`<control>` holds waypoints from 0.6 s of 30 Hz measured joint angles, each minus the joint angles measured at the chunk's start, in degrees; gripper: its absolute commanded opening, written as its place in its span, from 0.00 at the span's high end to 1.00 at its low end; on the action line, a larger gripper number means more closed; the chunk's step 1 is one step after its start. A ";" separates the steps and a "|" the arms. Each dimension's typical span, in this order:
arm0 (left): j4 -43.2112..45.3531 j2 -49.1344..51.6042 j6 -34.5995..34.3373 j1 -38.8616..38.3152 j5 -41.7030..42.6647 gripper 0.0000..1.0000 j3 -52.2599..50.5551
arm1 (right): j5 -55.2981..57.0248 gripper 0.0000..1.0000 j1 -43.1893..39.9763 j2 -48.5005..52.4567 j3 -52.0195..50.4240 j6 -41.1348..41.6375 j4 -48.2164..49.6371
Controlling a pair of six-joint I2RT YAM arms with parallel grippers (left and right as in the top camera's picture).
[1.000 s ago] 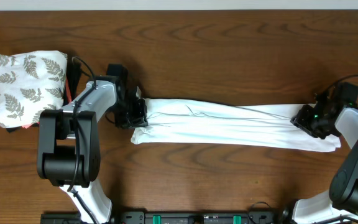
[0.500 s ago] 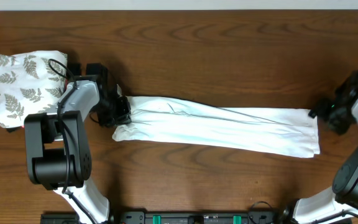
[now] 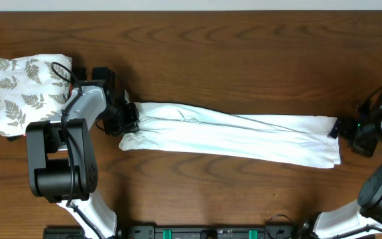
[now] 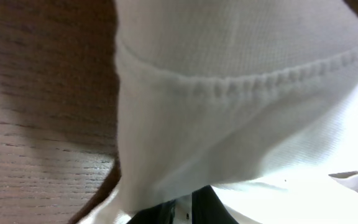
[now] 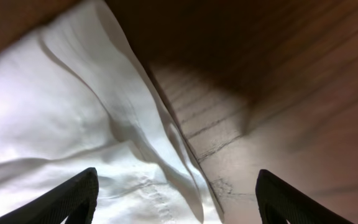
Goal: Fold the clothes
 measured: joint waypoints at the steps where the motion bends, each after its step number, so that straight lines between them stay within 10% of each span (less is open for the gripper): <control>1: 0.00 0.00 0.00 0.00 -0.02 0.87 0.00 | -0.33 0.20 -0.13 0.00 -0.98 -0.26 0.46; 18: 0.00 0.00 0.00 0.00 0.00 0.87 0.00 | -6.49 0.32 -0.48 -3.08 -9.44 -0.79 8.17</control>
